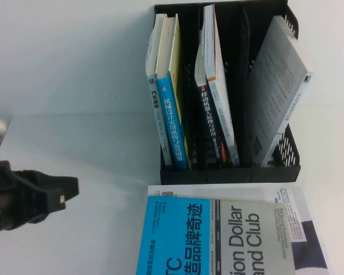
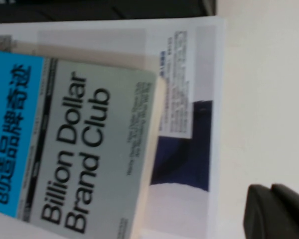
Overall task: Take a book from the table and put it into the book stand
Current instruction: Push book with right arm
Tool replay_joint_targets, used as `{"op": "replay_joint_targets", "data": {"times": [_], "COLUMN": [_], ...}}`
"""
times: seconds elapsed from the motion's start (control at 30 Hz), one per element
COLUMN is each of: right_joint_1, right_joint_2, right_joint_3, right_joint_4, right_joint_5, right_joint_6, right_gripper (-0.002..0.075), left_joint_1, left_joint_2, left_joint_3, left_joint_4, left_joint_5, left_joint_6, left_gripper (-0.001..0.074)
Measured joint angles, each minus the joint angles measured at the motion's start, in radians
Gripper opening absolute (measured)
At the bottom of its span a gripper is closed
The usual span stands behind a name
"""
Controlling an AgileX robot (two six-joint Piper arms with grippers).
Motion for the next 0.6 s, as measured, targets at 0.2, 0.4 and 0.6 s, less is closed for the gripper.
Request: {"op": "replay_joint_targets", "data": {"times": [0.2,0.4,0.6], "right_joint_1": [0.048,0.13,0.223], "right_joint_2": [0.056,0.096,0.168], "right_joint_3": [0.0,0.0,0.0], "right_joint_4": [0.093,0.041,0.032], "right_joint_5": [0.033,0.01,-0.068], "right_joint_6": [-0.046,0.005,0.053], "right_gripper": [-0.0003,-0.0002,-0.0002], "left_joint_1": [0.136,0.32,0.33], "left_joint_2": [0.227,0.441,0.534], "left_joint_3": [0.0,-0.007,-0.009], "left_joint_4": [-0.242,-0.406,-0.378], "left_joint_5": [0.208,0.419,0.432], "left_joint_6": [0.152,0.218,0.212], "left_gripper": [-0.0004,-0.0004,-0.0003]}}
